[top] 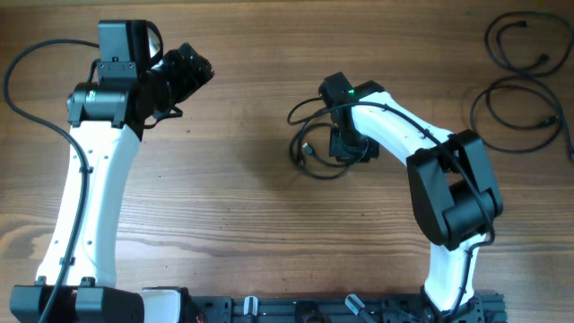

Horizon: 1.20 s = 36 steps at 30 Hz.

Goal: Untangle cables

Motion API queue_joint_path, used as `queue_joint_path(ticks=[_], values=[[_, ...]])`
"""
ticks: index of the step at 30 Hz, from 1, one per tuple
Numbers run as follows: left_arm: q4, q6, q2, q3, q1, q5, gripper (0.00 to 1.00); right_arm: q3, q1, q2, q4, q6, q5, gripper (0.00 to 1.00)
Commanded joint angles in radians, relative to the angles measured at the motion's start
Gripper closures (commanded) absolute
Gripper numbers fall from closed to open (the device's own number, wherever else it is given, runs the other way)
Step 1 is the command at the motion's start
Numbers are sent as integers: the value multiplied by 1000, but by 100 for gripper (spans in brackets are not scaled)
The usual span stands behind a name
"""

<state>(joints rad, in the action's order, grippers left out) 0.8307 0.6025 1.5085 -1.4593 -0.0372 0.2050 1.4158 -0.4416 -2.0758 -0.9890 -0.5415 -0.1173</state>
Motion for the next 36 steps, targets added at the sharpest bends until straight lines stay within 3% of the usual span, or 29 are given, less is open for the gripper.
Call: queue_joint_path(ticks=[1,11,18,27,36], values=[[3,-23,11,-3,2,-21,14,-3,3,-19,11,-8,-17,93],[4,-23,11,-1,2,-20,12,-2,5,17,44,2,-16,96],[4,-23,11,-1,2,-20,11,5,49,242,30,53,7,96],[4,-23,11,-1,2,-20,11,5,351,632,-22,125,134,96],[4,-23,11,-1,2,-20,9,5,777,816,-95,149,156,96]])
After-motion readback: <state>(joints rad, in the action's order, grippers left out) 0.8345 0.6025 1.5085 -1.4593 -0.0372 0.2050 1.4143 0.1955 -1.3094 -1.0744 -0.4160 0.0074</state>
